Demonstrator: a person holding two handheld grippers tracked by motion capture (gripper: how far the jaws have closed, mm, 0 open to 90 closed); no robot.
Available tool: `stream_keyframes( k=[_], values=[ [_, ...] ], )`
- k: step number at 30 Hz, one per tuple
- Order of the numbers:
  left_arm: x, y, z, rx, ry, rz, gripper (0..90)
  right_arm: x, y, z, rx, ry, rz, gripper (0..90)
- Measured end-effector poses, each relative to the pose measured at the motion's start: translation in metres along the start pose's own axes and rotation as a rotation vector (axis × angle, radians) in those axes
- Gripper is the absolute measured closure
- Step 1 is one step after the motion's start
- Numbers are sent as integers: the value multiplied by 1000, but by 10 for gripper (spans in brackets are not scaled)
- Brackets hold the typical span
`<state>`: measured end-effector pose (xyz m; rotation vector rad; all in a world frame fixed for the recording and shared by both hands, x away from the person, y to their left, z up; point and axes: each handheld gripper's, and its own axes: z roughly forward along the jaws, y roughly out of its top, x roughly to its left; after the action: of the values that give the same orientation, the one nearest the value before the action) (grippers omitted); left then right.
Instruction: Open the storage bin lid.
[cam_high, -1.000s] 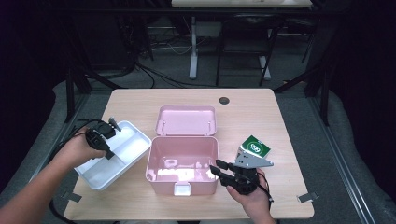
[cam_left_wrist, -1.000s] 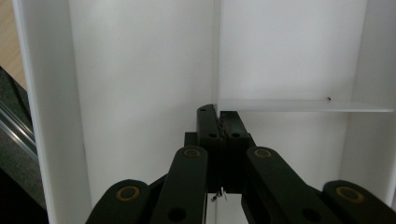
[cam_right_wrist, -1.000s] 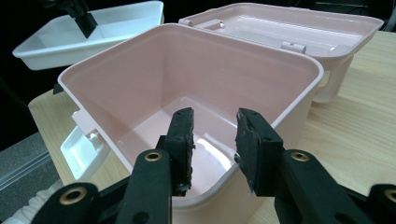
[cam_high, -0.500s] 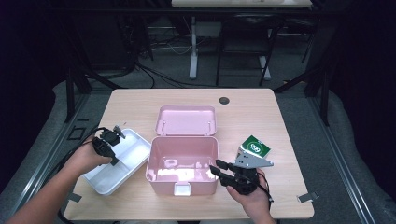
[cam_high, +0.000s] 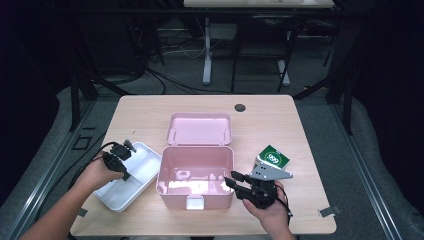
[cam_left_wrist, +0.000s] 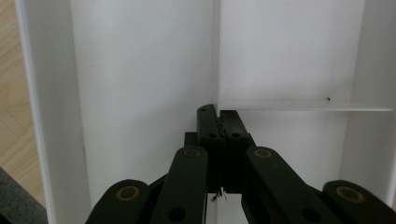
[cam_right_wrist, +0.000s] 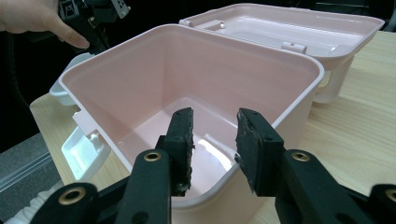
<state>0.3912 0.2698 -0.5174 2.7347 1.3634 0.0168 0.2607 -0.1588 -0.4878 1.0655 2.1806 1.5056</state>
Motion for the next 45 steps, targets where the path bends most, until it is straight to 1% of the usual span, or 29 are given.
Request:
stream_keyframes(
  k=[2, 7, 9, 13, 15, 16, 18, 19, 20, 22, 23, 24, 25, 26, 28, 29, 30, 31, 32, 33, 34, 35, 36, 37, 39, 41, 43, 44, 45],
  values=[
    [0, 0, 4, 9, 2, 1, 891, 0, 0, 0, 0, 1, 0, 661],
    [1, -1, 14, 3, -2, 1, 891, -1, 0, 0, 0, 2, 4, 660],
    [0, -2, 17, -7, 19, 3, 891, -1, 0, 1, -2, 1, 6, 660],
    [2, -5, 21, -18, -4, -5, 890, -2, 0, 1, 2, 2, 9, 660],
    [3, -6, 21, -27, -1, -6, 883, -2, 0, 1, 1, 4, 10, 658],
    [3, -6, 20, -36, 10, -7, 877, -3, 0, 1, 2, 5, 7, 656],
    [4, -8, 16, -58, -1, -13, 861, -2, 0, 0, 2, 2, 7, 652],
    [4, -10, 14, -68, -9, -13, 834, -2, 0, 0, 1, 1, 7, 650],
    [4, -11, 12, -79, -6, -14, 809, -2, 0, 0, 1, 0, 9, 648],
    [3, -15, 7, -114, 5, -18, 728, -2, 1, 0, -4, 1, 14, 640],
    [4, -18, 4, -136, 3, -23, 661, -3, 1, -1, -6, -1, 18, 634],
    [4, -20, 1, -153, 3, -26, 661, -4, 1, -2, -9, 2, 19, 629],
    [5, -23, -3, -173, -1, -32, 634, -6, 2, -3, -14, 6, 24, 619],
    [6, -25, -6, -192, -7, -35, 634, -6, 2, -3, -14, 6, 24, 619],
    [5, -28, -12, -234, -14, -41, 598, -7, 2, -3, -14, 8, 31, 608],
    [5, -30, -15, -262, -11, -42, 581, -7, 2, -3, -9, 7, 33, 601],
    [5, -30, -16, -276, -12, -42, 556, -8, 2, -3, 2, 9, 28, 598],
    [4, -31, -18, -295, -16, -46, 533, -9, 2, -2, -3, 7, 34, 587],
    [4, -31, -19, -314, -19, -40, 533, -9, 2, -2, -3, 7, 34, 587],
    [3, -31, -20, -333, -28, -31, 504, -9, 3, -2, 0, 9, 34, 577],
    [3, -31, -22, -348, -36, -33, 495, -10, 4, -1, -8, 8, 31, 566],
    [3, -31, -23, -370, -51, -39, 494, -10, 5, -1, 1, 6, 28, 559],
    [2, -31, -25, -382, -58, -40, 492, -10, 6, -1, -4, 5, 28, 549],
    [1, -32, -26, -393, -58, -41, 492, -10, 7, -2, 4, 4, 29, 542],
    [1, -32, -29, -412, -49, -46, 487, -11, 7, -4, -7, 4, 26, 522],
    [0, -32, -31, -423, -42, -57, 481, -12, 7, -5, -8, 1, 22, 515],
    [1, -32, -36, -431, -33, -57, 467, -13, 8, -7, -1, -5, 17, 504],
    [1, -33, -38, -435, -38, -59, 449, -13, 9, -8, -14, -1, 20, 494],
    [0, -34, -40, -445, -45, -69, 442, -15, 10, -9, -16, 10, 14, 484]
  ],
)
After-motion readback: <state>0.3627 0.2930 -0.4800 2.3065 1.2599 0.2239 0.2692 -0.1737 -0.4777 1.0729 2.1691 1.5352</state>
